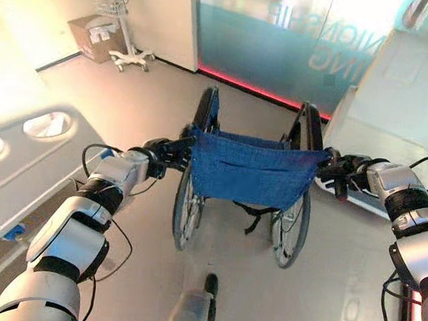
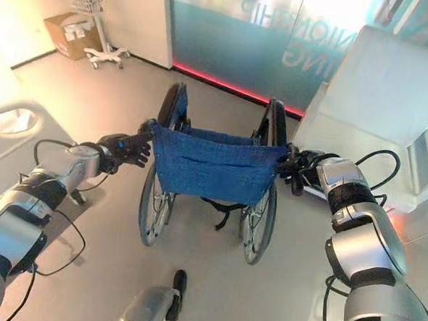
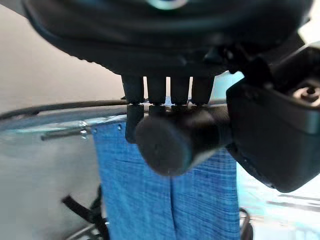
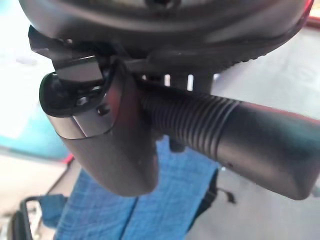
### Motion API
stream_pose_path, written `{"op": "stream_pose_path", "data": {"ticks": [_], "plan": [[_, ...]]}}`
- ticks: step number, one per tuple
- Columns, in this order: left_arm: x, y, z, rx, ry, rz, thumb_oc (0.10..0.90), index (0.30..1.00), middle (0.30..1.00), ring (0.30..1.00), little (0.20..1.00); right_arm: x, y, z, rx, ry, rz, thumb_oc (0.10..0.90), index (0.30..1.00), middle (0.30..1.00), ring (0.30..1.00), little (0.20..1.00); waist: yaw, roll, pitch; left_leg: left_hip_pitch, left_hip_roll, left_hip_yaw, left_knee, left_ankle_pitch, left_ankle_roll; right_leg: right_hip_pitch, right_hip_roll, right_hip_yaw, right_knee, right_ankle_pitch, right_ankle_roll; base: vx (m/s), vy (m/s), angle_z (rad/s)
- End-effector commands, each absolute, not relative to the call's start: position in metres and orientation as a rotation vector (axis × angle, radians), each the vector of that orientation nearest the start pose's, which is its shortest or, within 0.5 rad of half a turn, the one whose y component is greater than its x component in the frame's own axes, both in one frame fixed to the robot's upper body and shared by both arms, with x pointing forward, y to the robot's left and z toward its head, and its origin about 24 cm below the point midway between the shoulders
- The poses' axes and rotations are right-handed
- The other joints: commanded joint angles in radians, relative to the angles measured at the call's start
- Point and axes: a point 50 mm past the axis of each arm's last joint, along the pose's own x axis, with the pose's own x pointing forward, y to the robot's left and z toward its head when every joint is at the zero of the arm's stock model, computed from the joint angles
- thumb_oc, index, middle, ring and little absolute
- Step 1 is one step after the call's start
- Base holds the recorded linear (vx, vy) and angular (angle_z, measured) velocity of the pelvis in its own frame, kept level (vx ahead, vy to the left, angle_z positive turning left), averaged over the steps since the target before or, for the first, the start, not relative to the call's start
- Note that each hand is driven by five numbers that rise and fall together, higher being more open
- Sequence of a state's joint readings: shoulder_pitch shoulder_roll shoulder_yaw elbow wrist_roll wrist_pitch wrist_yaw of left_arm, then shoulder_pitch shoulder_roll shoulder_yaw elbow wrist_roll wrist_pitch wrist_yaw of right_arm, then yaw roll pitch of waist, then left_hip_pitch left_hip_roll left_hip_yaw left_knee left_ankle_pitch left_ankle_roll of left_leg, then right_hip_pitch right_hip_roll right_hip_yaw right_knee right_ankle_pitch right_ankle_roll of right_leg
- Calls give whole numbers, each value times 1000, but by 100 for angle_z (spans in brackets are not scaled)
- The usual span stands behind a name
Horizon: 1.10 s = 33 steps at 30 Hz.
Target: Push the wheelchair next to the bed
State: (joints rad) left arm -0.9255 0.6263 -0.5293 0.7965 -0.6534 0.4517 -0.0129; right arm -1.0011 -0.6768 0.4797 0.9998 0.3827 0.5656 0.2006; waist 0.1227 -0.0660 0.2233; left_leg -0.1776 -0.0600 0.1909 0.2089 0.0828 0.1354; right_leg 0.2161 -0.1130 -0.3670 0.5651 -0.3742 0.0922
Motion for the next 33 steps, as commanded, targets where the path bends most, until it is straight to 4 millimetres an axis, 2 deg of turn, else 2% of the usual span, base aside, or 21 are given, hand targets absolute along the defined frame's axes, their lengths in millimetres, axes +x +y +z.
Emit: {"op": "stream_pose_path", "data": {"ticks": [1, 4, 5, 7, 8, 9, 10, 11, 12, 15, 17, 19, 20, 22, 23, 24, 26, 28, 29, 32, 33], "plan": [[389, 261, 150, 368, 332, 151, 400, 300, 300, 300, 300, 400, -237, 171, -584, 338, 192, 400, 300, 300, 300, 300, 82, -6, -69, 22, -25, -3, 11, -118, -66, -38, -70, 104, 166, 398, 72, 406, 135, 63], [391, 256, 148, 370, 330, 152, 400, 300, 300, 300, 300, 402, -235, 173, -577, 339, 190, 400, 300, 300, 300, 300, 70, 0, -69, 61, -16, 5, 7, -139, -61, -87, -109, 85, 122, 392, 58, 324, -1, 44], [393, 254, 151, 384, 326, 151, 400, 300, 300, 300, 300, 403, -233, 176, -572, 333, 187, 400, 300, 300, 300, 300, 67, 4, -65, 74, -7, 5, 11, -146, -66, -104, -122, 68, 55, 374, 51, 358, -172, -17], [396, 253, 160, 385, 302, 163, 400, 300, 300, 300, 300, 406, -227, 186, -565, 301, 188, 400, 300, 300, 300, 300, 52, 12, -44, 128, 10, -16, 18, -171, -96, -173, -132, 36, -164, 365, 43, 307, -203, -41], [397, 252, 163, 379, 292, 172, 400, 300, 300, 300, 300, 407, -224, 190, -576, 286, 195, 400, 300, 300, 300, 300, 39, 15, -33, 139, 16, -14, 21, -166, -100, -211, -133, 22, -258, 404, 33, 230, -217, -41], [397, 251, 166, 382, 275, 179, 400, 300, 300, 300, 300, 407, -221, 194, -577, 266, 192, 400, 300, 300, 300, 300, 15, 3, -16, 163, 4, -35, 37, -210, -109, -278, -146, 51, -384, 483, 65, 165, -170, -28], [397, 251, 166, 382, 274, 179, 400, 300, 300, 300, 300, 407, -221, 195, -579, 264, 193, 400, 300, 300, 300, 300, 13, 4, -15, 164, 4, -37, 39, -214, -109, -280, -145, 52, -391, 489, 67, 397, -275, -1], [397, 251, 170, 375, 262, 181, 400, 300, 300, 300, 300, 407, -217, 201, -590, 243, 196, 400, 300, 300, 300, 300, -12, -7, -5, 191, -5, -68, 60, -263, -117, -334, -156, 72, -546, 558, 99, 393, -223, 21], [397, 251, 172, 374, 262, 180, 400, 300, 300, 300, 300, 407, -215, 203, -589, 240, 194, 400, 300, 300, 300, 300, -20, -5, -3, 203, -5, -83, 63, -277, -118, -350, -160, 78, -589, 574, 107, 464, -254, 33], [396, 251, 170, 365, 272, 174, 400, 300, 300, 300, 300, 407, -211, 206, -602, 240, 204, 400, 300, 300, 300, 300, -34, -6, -3, 233, -5, -120, 79, -311, -110, -389, -185, 94, -616, 592, 113, 406, -167, 57], [394, 254, 165, 368, 288, 166, 400, 300, 300, 300, 300, 407, -211, 206, -619, 252, 213, 400, 300, 300, 300, 300, -38, -11, -13, 245, 2, -142, 117, -348, -111, -389, -206, 114, -559, 589, 110, 607, -265, 75], [394, 254, 158, 357, 306, 154, 400, 300, 300, 300, 300, 407, -215, 205, -641, 268, 226, 400, 300, 300, 300, 300, -42, -16, -34, 255, 19, -159, 158, -383, -124, -369, -206, 126, -535, 567, 114, 589, -275, 92], [393, 252, 152, 343, 324, 145, 400, 300, 300, 300, 300, 406, -218, 204, -660, 280, 242, 400, 300, 300, 300, 300, -51, -18, -51, 283, 41, -177, 179, -396, -145, -370, -199, 152, -472, 555, 113, 499, -229, 100], [391, 252, 149, 333, 336, 153, 400, 300, 300, 300, 300, 405, -217, 206, -673, 280, 265, 400, 300, 300, 300, 300, -59, -15, -67, 307, 68, -186, 193, -367, -165, -374, -186, 161, -416, 535, 109, 447, -224, 110], [390, 253, 147, 334, 342, 159, 400, 300, 300, 300, 300, 405, -215, 208, -695, 275, 278, 400, 300, 300, 300, 300, -64, -15, -78, 313, 85, -189, 219, -323, -181, -376, -177, 154, -396, 520, 99, 426, -280, 116], [389, 253, 145, 325, 345, 170, 400, 300, 300, 300, 300, 404, -214, 210, -718, 267, 293, 400, 300, 300, 300, 300, -67, -9, -91, 297, 108, -186, 286, -235, -204, -362, -158, 132, -393, 495, 73, 390, -304, 85], [388, 252, 144, 313, 345, 179, 400, 300, 300, 300, 300, 404, -213, 213, -749, 257, 308, 400, 300, 300, 300, 300, -69, -12, -95, 266, 120, -170, 389, -176, -214, -347, -148, 109, -395, 477, 47, 241, -248, 62], [387, 247, 143, 275, 337, 196, 400, 300, 300, 300, 300, 404, -209, 217, -802, 233, 327, 400, 300, 300, 300, 300, -58, -10, -79, 151, 147, -119, 629, -108, -228, -287, -126, 37, -392, 420, -17, 277, -277, 25], [387, 246, 142, 269, 339, 200, 400, 300, 300, 300, 300, 404, -208, 217, -809, 231, 331, 400, 300, 300, 300, 300, -53, 4, -75, 145, 164, -122, 659, -120, -241, -273, -107, 36, -382, 396, -18, 222, -170, 3], [388, 244, 143, 253, 327, 198, 400, 300, 300, 300, 300, 405, -207, 222, -842, 224, 322, 400, 300, 300, 300, 300, -38, 6, -49, 81, 188, -89, 653, -112, -244, -224, -93, -3, -386, 368, -39, 246, -105, -8], [388, 244, 143, 255, 318, 190, 400, 300, 300, 300, 300, 407, -208, 224, -862, 218, 303, 400, 300, 300, 300, 300, -26, 13, -33, 76, 174, -63, 541, -106, -243, -193, -77, -12, -391, 354, -37, 314, -24, -14]]}}
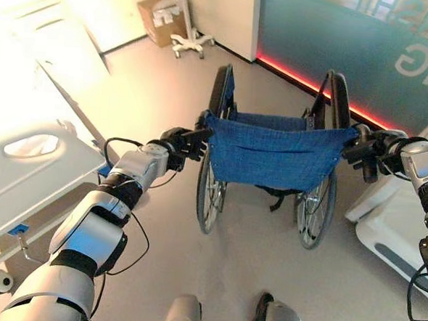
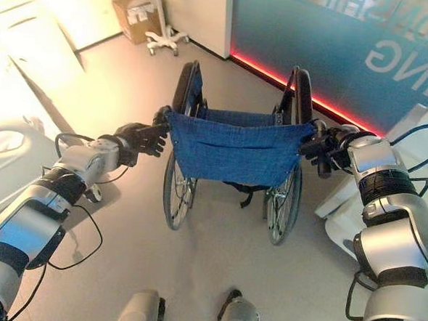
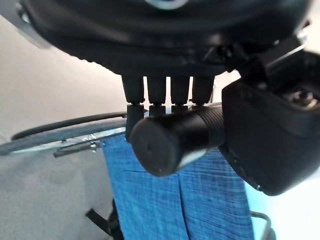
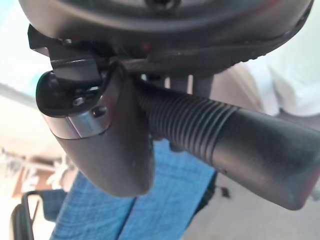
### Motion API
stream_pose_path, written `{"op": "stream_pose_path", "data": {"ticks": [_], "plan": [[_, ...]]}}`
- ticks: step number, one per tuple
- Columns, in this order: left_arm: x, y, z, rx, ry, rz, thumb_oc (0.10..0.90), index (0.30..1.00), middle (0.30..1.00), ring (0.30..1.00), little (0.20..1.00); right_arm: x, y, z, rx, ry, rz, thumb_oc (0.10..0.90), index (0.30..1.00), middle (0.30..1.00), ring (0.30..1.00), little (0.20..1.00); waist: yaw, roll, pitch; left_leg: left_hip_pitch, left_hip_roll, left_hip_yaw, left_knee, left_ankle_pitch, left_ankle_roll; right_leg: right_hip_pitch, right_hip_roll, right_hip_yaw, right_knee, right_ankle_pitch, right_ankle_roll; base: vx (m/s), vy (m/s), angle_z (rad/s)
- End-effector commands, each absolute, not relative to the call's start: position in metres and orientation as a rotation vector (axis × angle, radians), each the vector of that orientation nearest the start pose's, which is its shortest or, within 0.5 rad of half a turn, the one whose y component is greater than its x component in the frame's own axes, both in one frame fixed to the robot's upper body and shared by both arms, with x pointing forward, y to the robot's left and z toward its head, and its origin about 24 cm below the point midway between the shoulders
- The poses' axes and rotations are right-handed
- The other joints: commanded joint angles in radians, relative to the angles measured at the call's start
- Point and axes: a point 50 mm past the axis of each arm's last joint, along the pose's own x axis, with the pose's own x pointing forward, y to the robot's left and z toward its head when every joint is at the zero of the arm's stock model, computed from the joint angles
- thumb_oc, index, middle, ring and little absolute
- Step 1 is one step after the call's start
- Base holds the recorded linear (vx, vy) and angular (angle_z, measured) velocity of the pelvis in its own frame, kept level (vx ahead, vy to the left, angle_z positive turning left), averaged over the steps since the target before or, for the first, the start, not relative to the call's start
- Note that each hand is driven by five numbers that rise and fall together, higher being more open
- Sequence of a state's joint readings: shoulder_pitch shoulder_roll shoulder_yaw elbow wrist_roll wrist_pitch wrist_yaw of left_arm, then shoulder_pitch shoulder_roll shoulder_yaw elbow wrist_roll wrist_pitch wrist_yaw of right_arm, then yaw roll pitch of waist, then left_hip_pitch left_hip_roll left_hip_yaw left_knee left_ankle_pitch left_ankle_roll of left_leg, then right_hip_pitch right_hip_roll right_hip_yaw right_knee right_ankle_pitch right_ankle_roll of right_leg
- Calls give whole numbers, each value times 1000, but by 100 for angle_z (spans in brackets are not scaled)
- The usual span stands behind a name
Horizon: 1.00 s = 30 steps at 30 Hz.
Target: Push the wheelchair next to the bed
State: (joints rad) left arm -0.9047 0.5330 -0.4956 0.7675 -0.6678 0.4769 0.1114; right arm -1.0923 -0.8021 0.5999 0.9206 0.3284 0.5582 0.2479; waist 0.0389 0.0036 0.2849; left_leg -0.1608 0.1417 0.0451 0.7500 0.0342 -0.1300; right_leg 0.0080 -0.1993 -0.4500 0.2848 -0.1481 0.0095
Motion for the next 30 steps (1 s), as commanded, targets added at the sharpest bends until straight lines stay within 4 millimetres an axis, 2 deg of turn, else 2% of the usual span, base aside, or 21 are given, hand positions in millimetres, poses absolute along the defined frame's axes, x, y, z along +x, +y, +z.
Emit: {"op": "stream_pose_path", "data": {"ticks": [1, 4, 5, 7, 8, 9, 11, 13, 14, 15, 16, 17, 18, 19, 20, 21, 22, 24, 26, 28, 30], "plan": [[389, 245, 144, 252, 314, 186, 400, 300, 300, 300, 300, 408, -207, 226, -865, 217, 295, 400, 300, 300, 300, 300, 66, -46, -86, 61, -34, 111, -140, -37, 20, 43, 34, 74, -115, 112, 44, 371, -26, -9], [388, 246, 140, 254, 315, 179, 400, 300, 300, 300, 300, 410, -207, 226, -869, 217, 281, 400, 300, 300, 300, 300, 89, -34, -69, 47, -60, 154, -354, 17, 12, 110, 76, 80, -147, 94, 40, 374, -2, 24], [387, 246, 137, 258, 316, 180, 400, 300, 300, 300, 300, 410, -206, 224, -869, 219, 281, 400, 300, 300, 300, 300, 111, -24, -62, -5, -75, 147, -476, 75, 2, 141, 104, 90, -164, 85, 37, 425, -6, 23], [385, 247, 135, 257, 319, 187, 400, 300, 300, 300, 300, 409, -205, 222, -872, 221, 285, 400, 300, 300, 300, 300, 124, -19, -60, -27, -81, 139, -530, 119, -4, 154, 118, 96, -175, 85, 34, 424, -1, 4], [381, 255, 132, 255, 325, 193, 400, 300, 300, 300, 300, 408, -206, 220, -875, 221, 298, 400, 300, 300, 300, 300, 154, -4, -59, -79, -67, 134, -647, 218, -19, 196, 154, 113, -191, 69, 23, 518, 13, -23], [380, 257, 132, 252, 327, 198, 400, 300, 300, 300, 300, 408, -207, 220, -867, 220, 304, 400, 300, 300, 300, 300, 164, -2, -59, -85, -65, 135, -679, 246, -32, 209, 161, 113, -188, 53, 19, 491, 15, -41], [377, 264, 132, 249, 336, 200, 400, 300, 300, 300, 300, 407, -210, 220, -866, 222, 315, 400, 300, 300, 300, 300, 177, 6, -62, -93, -60, 152, -702, 266, -33, 227, 176, 110, -177, 24, 5, 358, 36, -61], [375, 268, 132, 243, 344, 203, 400, 300, 300, 300, 300, 407, -212, 220, -871, 229, 327, 400, 300, 300, 300, 300, 187, 5, -64, -93, -67, 161, -714, 267, -35, 237, 178, 107, -158, -6, -2, 432, 73, -76], [370, 280, 129, 257, 364, 219, 400, 300, 300, 300, 300, 409, -212, 215, -871, 240, 346, 400, 300, 300, 300, 300, 224, 9, -81, -83, -88, 153, -696, 213, -4, 246, 172, 92, -99, -60, -4, 441, 104, -30], [369, 282, 130, 261, 365, 222, 400, 300, 300, 300, 300, 409, -211, 214, -870, 241, 348, 400, 300, 300, 300, 300, 229, 8, -82, -81, -90, 150, -692, 203, 2, 246, 170, 91, -87, -70, -5, 703, 167, -41], [368, 286, 129, 269, 369, 231, 400, 300, 300, 300, 300, 410, -209, 206, -853, 244, 352, 400, 300, 300, 300, 300, 254, -3, -84, -86, -101, 138, -636, 141, 36, 253, 147, 86, -33, -105, 1, 337, 82, -46], [368, 286, 129, 271, 369, 231, 400, 300, 300, 300, 300, 410, -209, 206, -851, 244, 352, 400, 300, 300, 300, 300, 256, -7, -85, -89, -103, 139, -628, 133, 40, 253, 144, 86, -27, -109, 3, 364, 87, -62], [369, 287, 130, 280, 367, 229, 400, 300, 300, 300, 300, 411, -208, 203, -839, 245, 346, 400, 300, 300, 300, 300, 267, -21, -88, -95, -112, 136, -601, 102, 60, 256, 130, 83, -5, -118, 15, 265, 76, -45], [371, 287, 137, 304, 351, 221, 400, 300, 300, 300, 300, 411, -208, 200, -827, 240, 328, 400, 300, 300, 300, 300, 290, -52, -94, -101, -131, 130, -559, 52, 96, 269, 91, 50, 65, -108, 46, 302, 105, -19], [371, 287, 139, 312, 348, 219, 400, 300, 300, 300, 300, 410, -208, 199, -820, 239, 324, 400, 300, 300, 300, 300, 295, -59, -96, -100, -138, 129, -553, 42, 105, 272, 74, 41, 94, -99, 60, 332, 164, 22], [373, 286, 139, 313, 343, 220, 400, 300, 300, 300, 300, 410, -208, 197, -810, 234, 319, 400, 300, 300, 300, 300, 298, -74, -97, -95, -158, 122, -544, 27, 125, 269, 50, 36, 140, -51, 92, 231, 166, 39], [373, 285, 139, 316, 344, 219, 400, 300, 300, 300, 300, 409, -210, 197, -809, 233, 321, 400, 300, 300, 300, 300, 296, -80, -98, -91, -170, 118, -539, 17, 138, 270, 35, 38, 181, -12, 106, 295, 243, 48], [373, 284, 136, 329, 348, 213, 400, 300, 300, 300, 300, 408, -213, 194, -808, 229, 318, 400, 300, 300, 300, 300, 290, -95, -104, -71, -210, 109, -540, -8, 174, 249, -9, 68, 309, 148, 163, 300, 270, 59], [375, 279, 132, 325, 350, 206, 400, 300, 300, 300, 300, 407, -212, 193, -816, 221, 320, 400, 300, 300, 300, 300, 270, -94, -117, -28, -232, 108, -558, -38, 204, 202, -27, 106, 426, 251, 199, 296, 222, 63], [378, 274, 134, 322, 349, 202, 400, 300, 300, 300, 300, 409, -207, 195, -810, 207, 321, 400, 300, 300, 300, 300, 259, -88, -119, 0, -230, 119, -563, -57, 214, 171, -64, 89, 417, 252, 191, 260, 65, 81], [380, 272, 137, 335, 341, 199, 400, 300, 300, 300, 300, 410, -202, 201, -803, 183, 319, 400, 300, 300, 300, 300, 255, -86, -114, 13, -219, 118, -562, -64, 209, 164, -83, 69, 349, 229, 179, 216, -112, 15]]}}
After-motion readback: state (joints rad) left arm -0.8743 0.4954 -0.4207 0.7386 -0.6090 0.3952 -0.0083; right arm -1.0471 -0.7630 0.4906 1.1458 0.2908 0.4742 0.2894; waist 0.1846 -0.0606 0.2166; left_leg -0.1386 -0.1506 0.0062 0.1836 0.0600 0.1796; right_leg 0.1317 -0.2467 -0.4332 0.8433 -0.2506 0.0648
